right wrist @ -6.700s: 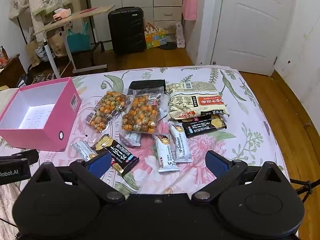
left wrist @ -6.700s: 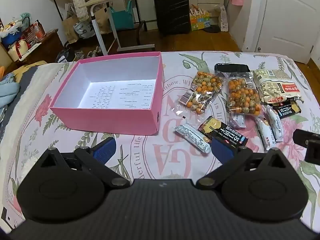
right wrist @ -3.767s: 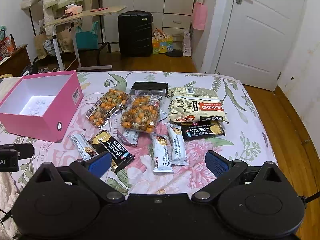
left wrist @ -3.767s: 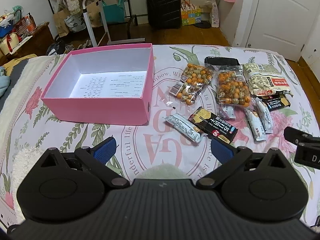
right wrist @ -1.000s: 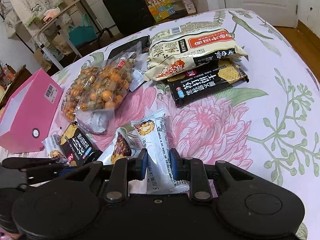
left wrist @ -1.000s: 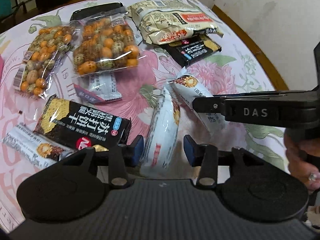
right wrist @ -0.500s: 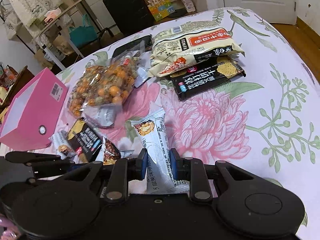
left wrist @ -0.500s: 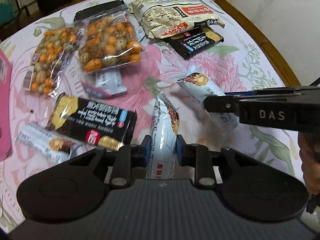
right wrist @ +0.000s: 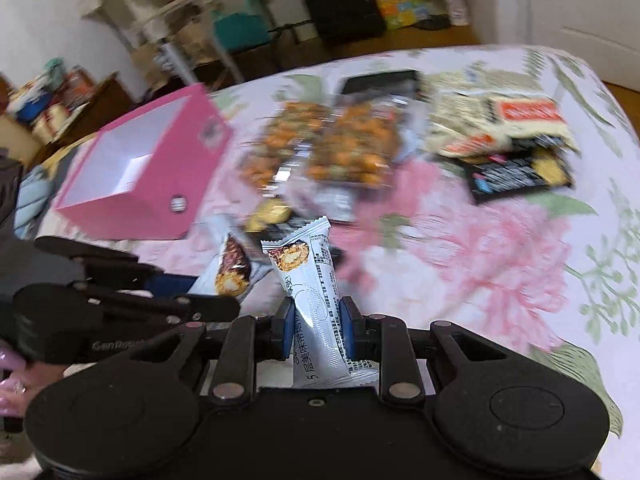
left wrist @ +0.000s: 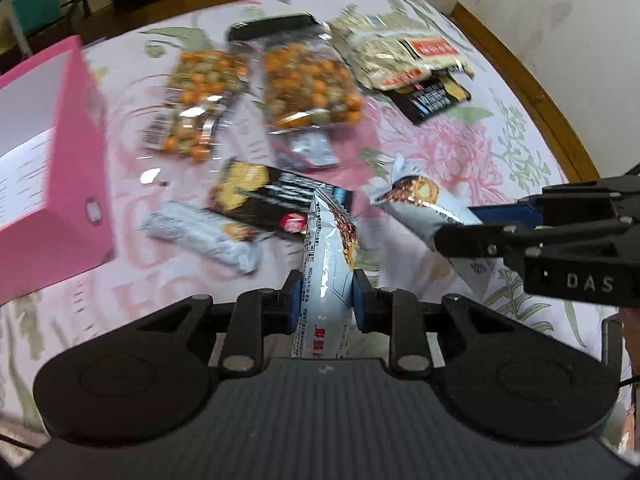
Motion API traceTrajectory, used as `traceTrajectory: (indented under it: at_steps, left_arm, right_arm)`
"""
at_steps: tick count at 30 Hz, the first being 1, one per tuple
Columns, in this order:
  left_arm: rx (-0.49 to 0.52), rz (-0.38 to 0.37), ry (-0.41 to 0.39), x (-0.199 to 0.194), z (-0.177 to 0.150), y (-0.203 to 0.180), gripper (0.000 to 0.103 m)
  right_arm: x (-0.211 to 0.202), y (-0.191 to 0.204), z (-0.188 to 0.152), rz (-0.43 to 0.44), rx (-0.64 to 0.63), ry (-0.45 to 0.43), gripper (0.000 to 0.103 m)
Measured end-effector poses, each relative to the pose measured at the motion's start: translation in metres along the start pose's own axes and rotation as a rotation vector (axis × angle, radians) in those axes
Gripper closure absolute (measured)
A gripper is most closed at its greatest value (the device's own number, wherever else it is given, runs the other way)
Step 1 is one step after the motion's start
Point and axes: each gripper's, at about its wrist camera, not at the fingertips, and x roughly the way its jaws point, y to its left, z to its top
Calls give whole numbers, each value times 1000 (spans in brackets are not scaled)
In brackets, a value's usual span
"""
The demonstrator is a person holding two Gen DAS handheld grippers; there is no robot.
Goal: Organize snacks
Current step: 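Lift both white bars and carry them over the pink box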
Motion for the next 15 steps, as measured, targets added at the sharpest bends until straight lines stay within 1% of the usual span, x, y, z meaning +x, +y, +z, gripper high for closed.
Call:
traceTrajectory:
  at_steps: [6, 11, 15]
  left_arm:
    - [-54, 46, -63, -53, -17, 36, 78]
    - [-105, 78, -164, -100, -28, 74, 78]
    - [-171, 105, -243, -128, -24, 111, 78]
  right_arm:
    - [-6, 52, 15, 88, -92, -4, 75]
    - [-5, 97, 39, 120, -200, -29, 75]
    - [4, 134, 68, 153, -279, -56, 75]
